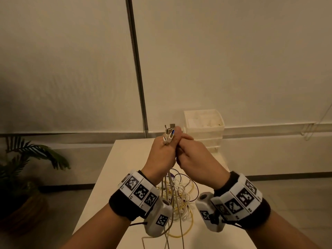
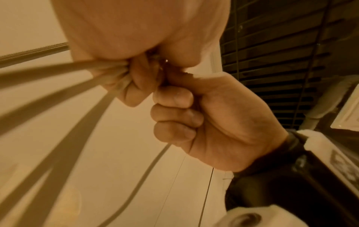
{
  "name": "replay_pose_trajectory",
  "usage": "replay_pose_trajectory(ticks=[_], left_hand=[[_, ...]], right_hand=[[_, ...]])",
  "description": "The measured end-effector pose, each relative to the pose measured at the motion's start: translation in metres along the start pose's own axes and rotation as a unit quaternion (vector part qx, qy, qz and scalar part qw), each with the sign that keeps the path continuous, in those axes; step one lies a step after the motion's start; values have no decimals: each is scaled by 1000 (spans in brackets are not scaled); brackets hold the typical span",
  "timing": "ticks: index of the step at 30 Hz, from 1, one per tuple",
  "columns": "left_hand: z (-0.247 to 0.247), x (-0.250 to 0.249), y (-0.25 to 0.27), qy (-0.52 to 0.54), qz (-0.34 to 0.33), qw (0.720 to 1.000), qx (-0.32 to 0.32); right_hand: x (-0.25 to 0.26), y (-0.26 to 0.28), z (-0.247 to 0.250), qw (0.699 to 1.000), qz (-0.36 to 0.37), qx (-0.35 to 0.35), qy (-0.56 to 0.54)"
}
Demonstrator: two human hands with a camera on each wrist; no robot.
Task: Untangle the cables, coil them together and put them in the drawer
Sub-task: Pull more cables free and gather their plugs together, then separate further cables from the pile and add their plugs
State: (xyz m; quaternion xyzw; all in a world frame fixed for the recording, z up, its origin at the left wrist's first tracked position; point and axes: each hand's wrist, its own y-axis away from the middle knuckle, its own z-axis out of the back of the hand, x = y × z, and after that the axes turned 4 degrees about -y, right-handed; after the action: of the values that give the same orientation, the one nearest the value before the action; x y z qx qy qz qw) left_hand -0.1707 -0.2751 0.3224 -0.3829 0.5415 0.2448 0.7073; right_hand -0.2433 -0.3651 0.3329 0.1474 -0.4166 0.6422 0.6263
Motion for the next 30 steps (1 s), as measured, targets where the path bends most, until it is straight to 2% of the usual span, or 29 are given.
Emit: replay_pose_trajectory(ticks=[3, 7, 12, 16, 22, 24, 26, 28, 30], left_hand=[[8, 0, -5, -35, -34, 998, -35], [21, -8, -6, -10, -65, 996, -56], [64, -26, -20, 82, -72, 983, -147], [90, -33, -25, 184, -66, 969, -152], [131, -50, -25, 66, -86, 964, -245], [137, -52, -22, 18, -83, 977, -197], [124, -46, -14, -124, -89, 985, -83], [97, -26, -6, -288, -95, 951, 57], [70, 1, 0, -364, -80, 916, 151]], right_hand=[[-8, 3, -5, 999, 37, -19, -25], [-18, 9, -10, 994, 69, -33, -72], [-54, 21, -15, 995, 15, 42, -91], [-83, 19, -20, 994, -22, 58, -87], [-107, 18, -26, 990, -47, 92, -96], [-112, 14, -24, 991, -63, 66, -93], [-109, 9, -21, 992, -63, 35, -102], [-95, 1, -18, 994, -36, 41, -97], [-80, -10, -17, 994, -12, 70, -82]])
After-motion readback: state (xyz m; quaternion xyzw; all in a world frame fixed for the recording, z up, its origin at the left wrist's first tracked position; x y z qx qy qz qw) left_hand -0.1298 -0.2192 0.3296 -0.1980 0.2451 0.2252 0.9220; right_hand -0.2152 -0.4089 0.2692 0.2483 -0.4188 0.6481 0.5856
